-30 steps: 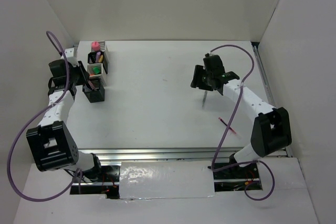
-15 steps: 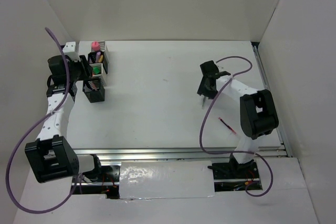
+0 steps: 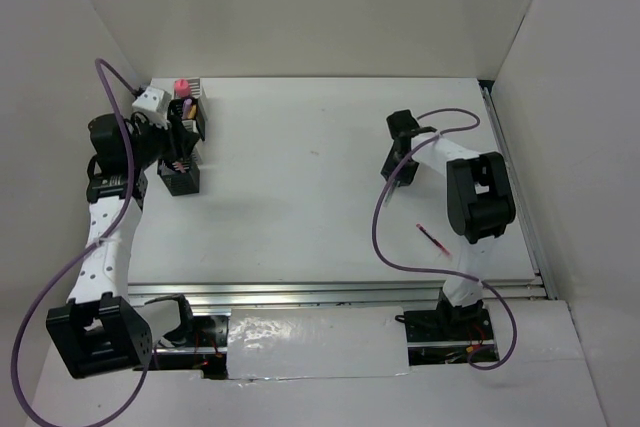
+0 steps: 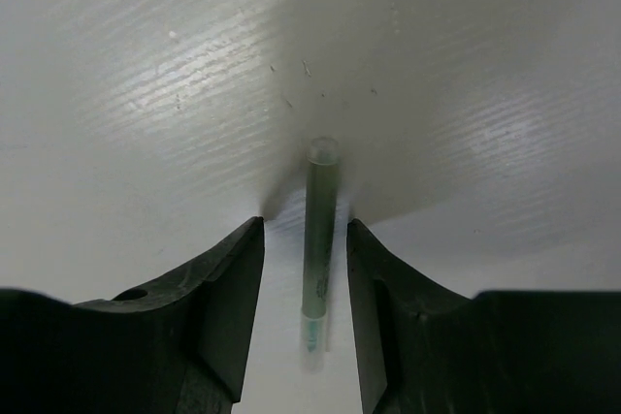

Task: Sort the stationery into containers
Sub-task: Place the pen in the storage box, then pick up the pen from the center of the board.

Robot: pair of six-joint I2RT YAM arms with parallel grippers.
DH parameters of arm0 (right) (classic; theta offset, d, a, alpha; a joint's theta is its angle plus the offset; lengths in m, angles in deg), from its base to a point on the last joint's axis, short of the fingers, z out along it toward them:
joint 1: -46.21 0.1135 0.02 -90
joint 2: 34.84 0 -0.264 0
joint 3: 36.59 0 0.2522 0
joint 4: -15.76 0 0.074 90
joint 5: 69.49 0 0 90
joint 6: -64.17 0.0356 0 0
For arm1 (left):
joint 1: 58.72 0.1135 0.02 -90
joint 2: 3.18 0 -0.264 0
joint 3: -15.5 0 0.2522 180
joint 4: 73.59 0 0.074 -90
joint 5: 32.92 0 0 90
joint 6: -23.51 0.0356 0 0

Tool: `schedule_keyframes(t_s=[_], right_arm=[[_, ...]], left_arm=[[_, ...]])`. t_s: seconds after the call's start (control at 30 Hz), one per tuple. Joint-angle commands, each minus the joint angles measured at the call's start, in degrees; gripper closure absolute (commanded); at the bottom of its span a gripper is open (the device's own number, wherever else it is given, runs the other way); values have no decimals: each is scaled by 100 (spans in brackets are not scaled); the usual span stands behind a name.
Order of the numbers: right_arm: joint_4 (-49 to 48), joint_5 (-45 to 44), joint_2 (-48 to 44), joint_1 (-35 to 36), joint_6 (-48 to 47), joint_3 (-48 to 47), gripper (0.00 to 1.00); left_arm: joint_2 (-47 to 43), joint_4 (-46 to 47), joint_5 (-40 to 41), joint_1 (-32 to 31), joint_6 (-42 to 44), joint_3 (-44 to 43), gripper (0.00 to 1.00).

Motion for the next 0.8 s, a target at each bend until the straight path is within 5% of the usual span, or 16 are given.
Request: schedule_keyframes(t_s=[0.0, 0.2, 0.53, 0.77], right_arm=[[264, 26, 119, -8, -24, -367, 54], [422, -70, 294, 19, -68, -657, 67], [730, 87, 444, 71, -480, -833, 71], [932, 166, 585, 115, -700, -1036, 100]], left_arm=[[-348, 31, -1204, -84, 753, 122, 45], [-366, -629, -1022, -436, 1493, -123, 45], [-349, -708, -749, -577, 1633, -220, 45], [-463, -709, -1240, -586, 1791, -45, 46]])
